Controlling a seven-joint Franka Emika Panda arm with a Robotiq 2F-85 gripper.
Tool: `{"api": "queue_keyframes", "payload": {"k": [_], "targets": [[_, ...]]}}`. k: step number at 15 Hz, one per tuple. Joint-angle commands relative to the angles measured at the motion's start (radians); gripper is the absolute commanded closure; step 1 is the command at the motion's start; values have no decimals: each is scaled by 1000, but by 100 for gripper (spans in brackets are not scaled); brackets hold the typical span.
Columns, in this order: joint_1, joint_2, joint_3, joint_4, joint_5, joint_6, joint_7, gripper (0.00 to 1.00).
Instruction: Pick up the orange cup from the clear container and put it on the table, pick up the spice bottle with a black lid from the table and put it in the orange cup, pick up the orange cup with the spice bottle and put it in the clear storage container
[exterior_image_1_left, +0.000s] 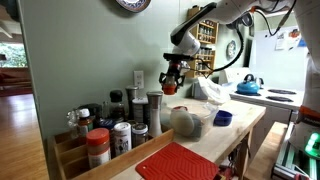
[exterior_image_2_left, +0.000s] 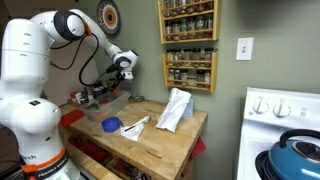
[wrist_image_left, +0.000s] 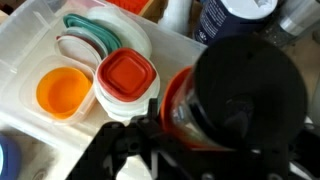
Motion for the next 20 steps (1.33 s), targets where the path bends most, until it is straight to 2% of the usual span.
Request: {"api": "queue_keyframes", "payload": {"k": [1, 5, 6, 10, 11, 16, 20], "targets": [[25, -9, 18, -63, 37, 59, 42, 50], [41, 11, 31, -91, 73, 132, 42, 50], [33, 17, 25, -63, 46, 88, 38, 25], [37, 23, 29, -74, 56, 113, 38, 25], [37, 23, 29, -74, 57, 113, 38, 50], [40, 97, 47, -50, 143, 132, 33, 50], [52, 141, 47, -45, 145, 150, 9, 50]]}}
